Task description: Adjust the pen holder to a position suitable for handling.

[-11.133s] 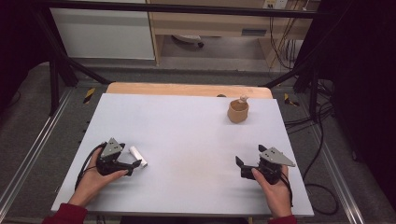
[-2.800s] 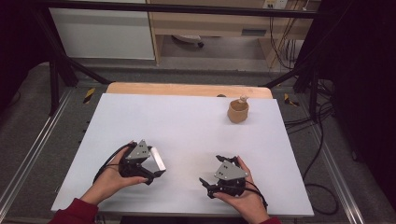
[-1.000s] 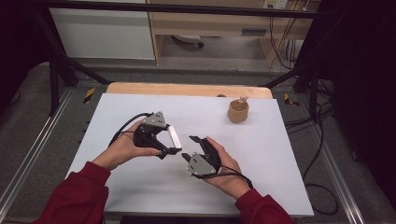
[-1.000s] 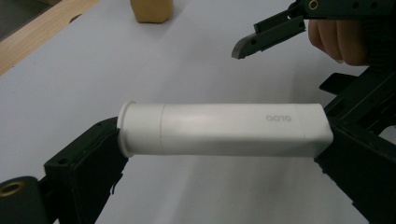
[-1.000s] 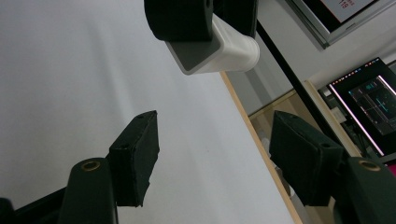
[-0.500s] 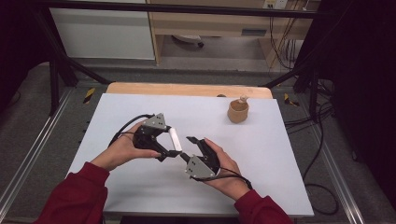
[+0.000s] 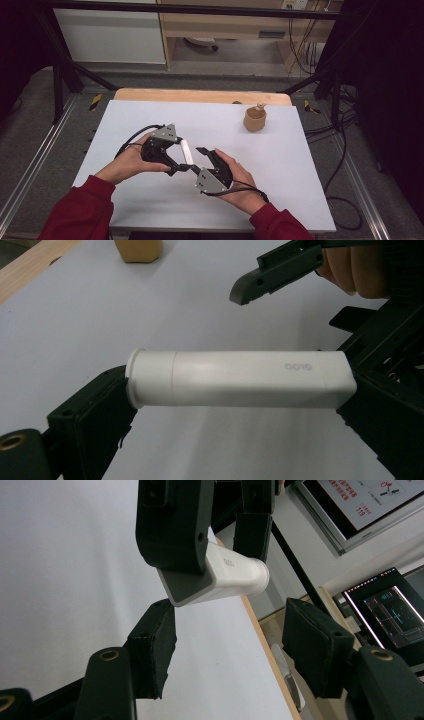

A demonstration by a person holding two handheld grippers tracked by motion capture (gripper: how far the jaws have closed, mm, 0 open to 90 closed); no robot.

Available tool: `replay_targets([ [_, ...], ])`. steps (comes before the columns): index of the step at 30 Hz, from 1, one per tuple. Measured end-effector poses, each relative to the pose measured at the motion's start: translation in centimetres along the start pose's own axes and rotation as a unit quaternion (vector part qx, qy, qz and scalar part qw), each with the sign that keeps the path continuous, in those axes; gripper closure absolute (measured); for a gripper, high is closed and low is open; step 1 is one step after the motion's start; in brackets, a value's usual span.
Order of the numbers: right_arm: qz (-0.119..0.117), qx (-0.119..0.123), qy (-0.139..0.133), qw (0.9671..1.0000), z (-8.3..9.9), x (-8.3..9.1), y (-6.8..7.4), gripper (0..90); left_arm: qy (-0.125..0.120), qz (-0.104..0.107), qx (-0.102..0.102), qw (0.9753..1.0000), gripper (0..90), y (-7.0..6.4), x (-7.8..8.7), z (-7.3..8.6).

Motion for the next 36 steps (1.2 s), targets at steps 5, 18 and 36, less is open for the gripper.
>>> replay_targets([
  [5, 0.002, 0.000, -0.003, 1.0000, -0.1, 0.1, -0.2, 38.9, 0.002, 0.002, -0.004, 1.0000, 3.4, -0.1, 0.1, 0.1],
  [18, -0.003, 0.014, -0.009, 0.9999, -0.4, -0.3, 0.1, 45.4, -0.003, 0.022, -0.008, 0.9997, 3.4, -0.7, 0.2, 0.0],
  [36, -0.002, 0.045, -0.019, 0.9988, -1.2, -0.4, 0.7, 53.2, -0.008, 0.042, 0.007, 0.9991, 3.4, -0.6, 0.2, 0.0],
])
Point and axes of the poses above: each handheld gripper's, and its own axes: x roughly backward along the jaws, z roughly out of its underside, y roughly to its left, the point moved 9 cm from there along -x, roughly forward along the jaws, and after that the axes turned 11 degrees about y, right-handed, at the moved point
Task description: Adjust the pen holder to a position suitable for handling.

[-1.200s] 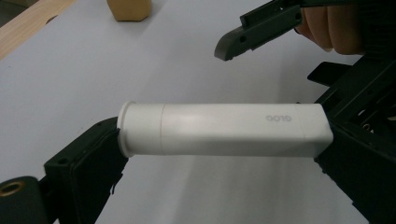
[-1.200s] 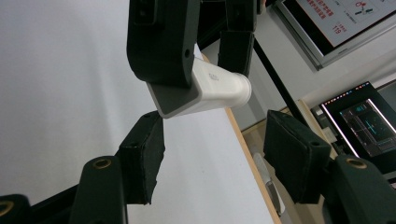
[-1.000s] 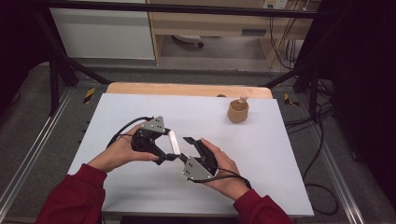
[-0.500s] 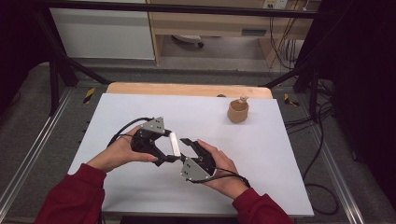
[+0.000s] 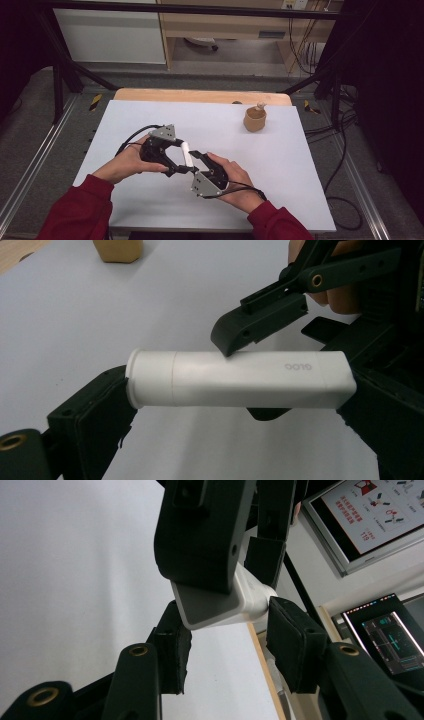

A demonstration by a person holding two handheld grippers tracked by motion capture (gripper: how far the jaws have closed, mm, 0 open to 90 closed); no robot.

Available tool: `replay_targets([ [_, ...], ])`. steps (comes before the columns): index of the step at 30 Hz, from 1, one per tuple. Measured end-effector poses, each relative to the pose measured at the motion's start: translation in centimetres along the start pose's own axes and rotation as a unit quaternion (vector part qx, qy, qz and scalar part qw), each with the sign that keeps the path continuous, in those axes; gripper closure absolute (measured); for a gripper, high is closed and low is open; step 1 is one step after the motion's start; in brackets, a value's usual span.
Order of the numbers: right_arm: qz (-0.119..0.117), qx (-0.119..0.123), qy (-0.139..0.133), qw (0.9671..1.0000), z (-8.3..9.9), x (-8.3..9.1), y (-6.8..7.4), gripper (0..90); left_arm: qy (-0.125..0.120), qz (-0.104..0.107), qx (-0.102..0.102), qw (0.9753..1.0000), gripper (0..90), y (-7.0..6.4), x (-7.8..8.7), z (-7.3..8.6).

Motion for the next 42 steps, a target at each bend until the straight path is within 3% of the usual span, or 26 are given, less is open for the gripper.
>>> replay_targets([
  [22, 0.014, 0.027, -0.003, 0.9995, -0.7, -0.1, 0.2, 56.2, 0.001, 0.011, 0.017, 0.9998, 3.4, 0.0, -0.5, 0.0],
  [29, 0.022, 0.042, -0.004, 0.9989, -0.7, 0.1, 0.1, 60.3, 0.000, 0.025, 0.037, 0.9990, 3.3, 0.1, -0.5, 0.0],
  [34, 0.030, 0.054, -0.010, 0.9981, -0.9, 0.3, 0.1, 70.5, -0.005, 0.039, 0.062, 0.9973, 1.2, 0.2, -0.7, 0.0],
  [42, 0.019, 0.053, -0.008, 0.9984, -0.7, 0.3, 0.4, 70.6, -0.019, 0.045, 0.073, 0.9961, 1.2, 0.2, -1.0, 0.1],
])
Point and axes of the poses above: each handheld gripper's, and its own axes: x roughly backward along the jaws, z roughly out of its underside, y roughly to its left, the point moved 9 cm from there along -x, roughly forward along the jaws, and after that the axes turned 11 degrees about y, right-handed, at the moved point
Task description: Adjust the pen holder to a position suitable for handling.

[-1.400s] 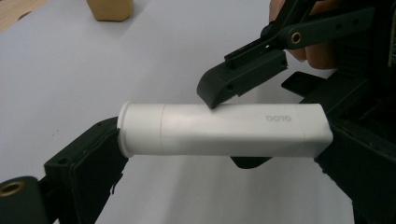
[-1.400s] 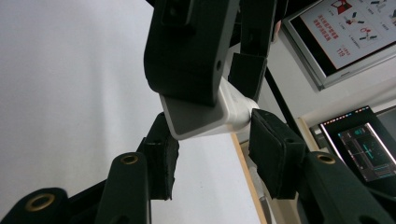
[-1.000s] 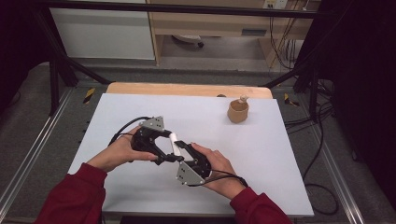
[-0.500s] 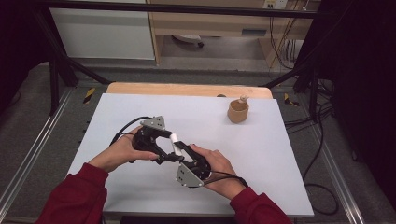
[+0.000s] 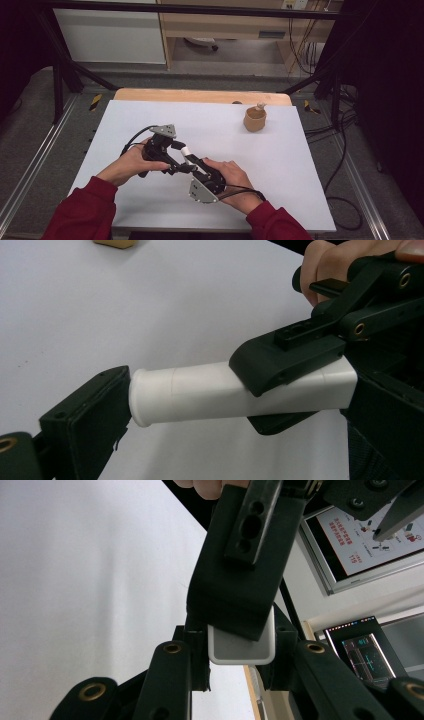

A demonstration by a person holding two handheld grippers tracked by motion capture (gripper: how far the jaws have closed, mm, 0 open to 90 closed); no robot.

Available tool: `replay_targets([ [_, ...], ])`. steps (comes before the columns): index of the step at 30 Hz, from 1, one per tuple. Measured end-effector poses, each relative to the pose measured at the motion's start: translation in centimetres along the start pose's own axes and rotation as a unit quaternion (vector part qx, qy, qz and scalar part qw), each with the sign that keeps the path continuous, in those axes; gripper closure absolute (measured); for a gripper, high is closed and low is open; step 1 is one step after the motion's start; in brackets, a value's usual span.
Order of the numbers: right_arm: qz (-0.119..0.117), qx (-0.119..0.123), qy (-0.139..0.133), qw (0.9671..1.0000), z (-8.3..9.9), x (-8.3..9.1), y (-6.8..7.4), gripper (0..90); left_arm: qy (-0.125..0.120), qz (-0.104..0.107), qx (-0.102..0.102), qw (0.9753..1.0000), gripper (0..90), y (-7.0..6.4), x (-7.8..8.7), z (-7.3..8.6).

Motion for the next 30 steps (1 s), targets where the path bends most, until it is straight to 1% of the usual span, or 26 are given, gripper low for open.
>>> replay_targets([
  [3, -0.001, -0.003, 0.001, 1.0000, 0.1, 0.0, -0.1, 70.6, -0.008, -0.004, 0.000, 1.0000, 1.4, 0.0, 0.2, -0.2],
  [5, -0.004, -0.010, 0.005, 0.9999, 0.5, 0.0, -0.2, 70.6, -0.017, -0.006, -0.001, 0.9998, 4.5, 0.0, 0.5, -0.3],
  [7, -0.004, -0.012, 0.007, 0.9999, 0.7, 0.0, -0.2, 70.6, -0.024, -0.015, -0.003, 0.9996, 5.7, 0.2, 0.8, -0.4],
  [8, -0.006, -0.015, 0.012, 0.9998, 1.2, 0.0, -0.1, 70.6, -0.027, -0.019, 0.002, 0.9994, 6.0, 0.3, 0.9, -0.4],
  [9, -0.006, -0.015, 0.012, 0.9998, 1.2, 0.0, -0.1, 70.6, -0.029, -0.023, 0.006, 0.9993, 6.0, 0.5, 1.1, -0.4],
  [12, -0.008, -0.023, 0.022, 0.9994, 2.2, 0.1, -0.1, 70.6, -0.036, -0.029, 0.010, 0.9989, 6.2, 0.8, 1.4, -0.4],
  [13, -0.008, -0.023, 0.022, 0.9994, 2.2, 0.1, -0.1, 70.6, -0.039, -0.032, 0.010, 0.9987, 6.2, 0.8, 1.5, -0.4],
  [14, -0.009, -0.028, 0.031, 0.9991, 2.9, 0.0, -0.1, 70.6, -0.041, -0.035, 0.011, 0.9985, 6.2, 0.9, 1.6, -0.3],
  [15, -0.009, -0.028, 0.031, 0.9991, 2.9, 0.0, -0.1, 70.6, -0.044, -0.040, 0.011, 0.9982, 6.2, 0.9, 1.7, -0.3],
  [16, -0.009, -0.031, 0.036, 0.9988, 3.3, -0.1, -0.1, 70.6, -0.050, -0.044, 0.011, 0.9977, 6.4, 1.0, 1.8, -0.3],
  [17, -0.009, -0.041, 0.045, 0.9981, 4.1, -0.1, -0.1, 70.6, -0.055, -0.048, 0.012, 0.9973, 6.4, 1.0, 2.0, -0.3],
  [18, -0.009, -0.041, 0.045, 0.9981, 4.1, -0.1, -0.1, 70.6, -0.055, -0.048, 0.012, 0.9973, 6.4, 1.0, 2.0, -0.3],
  [20, -0.009, -0.045, 0.052, 0.9976, 4.8, -0.2, -0.1, 70.6, -0.058, -0.056, 0.013, 0.9967, 6.4, 1.1, 2.1, -0.2],
  [22, -0.008, -0.050, 0.059, 0.9970, 5.4, -0.2, -0.2, 70.6, -0.058, -0.066, 0.013, 0.9960, 6.5, 1.2, 2.2, 0.0],
  [24, -0.007, -0.053, 0.065, 0.9965, 6.0, -0.2, -0.2, 70.6, -0.063, -0.074, 0.018, 0.9951, 6.5, 1.2, 2.3, 0.2],
  [27, -0.007, -0.060, 0.075, 0.9953, 7.0, -0.2, -0.2, 70.6, -0.066, -0.096, 0.019, 0.9931, 6.6, 1.4, 2.5, 0.7],
  [30, -0.007, -0.066, 0.080, 0.9946, 7.5, -0.2, -0.2, 70.6, -0.069, -0.115, 0.019, 0.9908, 6.8, 1.4, 2.6, 1.3],
])
Point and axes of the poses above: each handheld gripper's, and its own axes: x roughly backward along the jaws, z roughly out of its underside, y roughly to its left, the point moved 9 cm from there along -x, roughly forward along the jaws, and after that the axes turned 11 degrees about y, right-handed, at the moved point
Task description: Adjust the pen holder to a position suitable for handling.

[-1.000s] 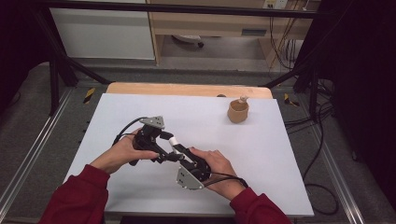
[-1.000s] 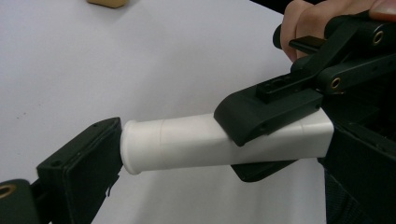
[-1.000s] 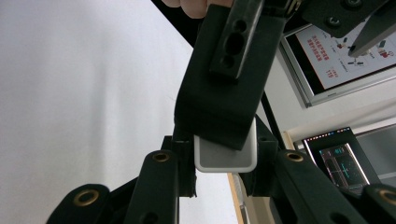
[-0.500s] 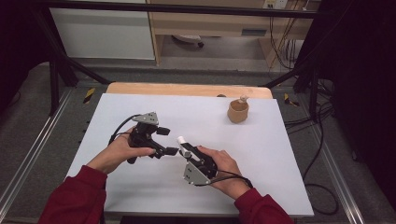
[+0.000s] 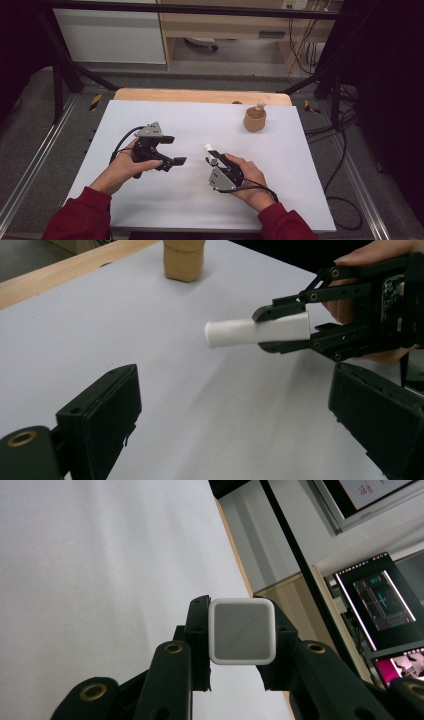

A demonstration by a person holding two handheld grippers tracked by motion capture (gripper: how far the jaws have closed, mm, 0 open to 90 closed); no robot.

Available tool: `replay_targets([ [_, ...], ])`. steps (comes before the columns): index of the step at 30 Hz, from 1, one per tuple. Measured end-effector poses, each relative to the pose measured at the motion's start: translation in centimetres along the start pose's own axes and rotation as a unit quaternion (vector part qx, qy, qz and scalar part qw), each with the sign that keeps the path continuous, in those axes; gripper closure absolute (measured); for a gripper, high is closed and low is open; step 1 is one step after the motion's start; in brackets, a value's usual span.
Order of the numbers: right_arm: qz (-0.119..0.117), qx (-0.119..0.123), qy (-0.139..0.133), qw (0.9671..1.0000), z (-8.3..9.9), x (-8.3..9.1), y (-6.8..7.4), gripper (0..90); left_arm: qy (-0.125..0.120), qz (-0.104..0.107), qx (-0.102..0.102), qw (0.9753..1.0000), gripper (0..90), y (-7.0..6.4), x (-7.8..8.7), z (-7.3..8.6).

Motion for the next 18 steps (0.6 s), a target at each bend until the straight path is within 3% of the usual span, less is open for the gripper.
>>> replay_targets([
  [8, 0.006, -0.020, 0.021, 0.9996, 1.6, -0.1, -0.7, 70.6, -0.017, -0.051, 0.000, 0.9985, 6.6, -0.1, 0.7, 2.0],
  [13, 0.008, -0.033, 0.031, 0.9989, 2.2, -0.1, -1.0, 70.6, -0.029, -0.085, 0.003, 0.9960, 6.4, -0.1, 0.9, 3.6],
  [18, -0.001, -0.071, 0.039, 0.9967, 3.0, 0.0, -1.5, 70.6, -0.048, -0.117, 0.011, 0.9919, 6.7, 0.1, 1.5, 5.5],
])
Point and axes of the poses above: each handheld gripper's, and its own axes: x roughly backward along the jaws, z roughly out of its underside, y roughly to its left, the point moved 9 cm from there along -x, roughly forward along the jaws, and after that the axes turned 11 degrees about y, right-handed, at the moved point
